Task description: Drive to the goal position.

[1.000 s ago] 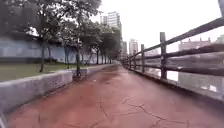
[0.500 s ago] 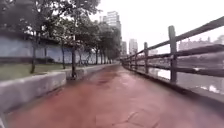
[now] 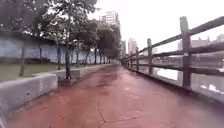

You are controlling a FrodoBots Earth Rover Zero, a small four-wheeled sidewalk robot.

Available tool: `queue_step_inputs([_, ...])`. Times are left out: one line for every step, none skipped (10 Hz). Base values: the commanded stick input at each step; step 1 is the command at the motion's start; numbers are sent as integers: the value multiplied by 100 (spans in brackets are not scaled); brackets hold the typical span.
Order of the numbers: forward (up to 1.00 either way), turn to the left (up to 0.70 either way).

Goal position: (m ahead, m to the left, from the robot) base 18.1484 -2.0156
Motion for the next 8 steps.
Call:
queue_step_inputs([100, 0])
queue_step_inputs([100, 0])
queue_step_inputs([100, 0])
queue_step_inputs([100, 0])
queue_step_inputs([100, 0])
queue_step_inputs([100, 0])
queue_step_inputs([100, 0])
queue_step_inputs([100, 0])
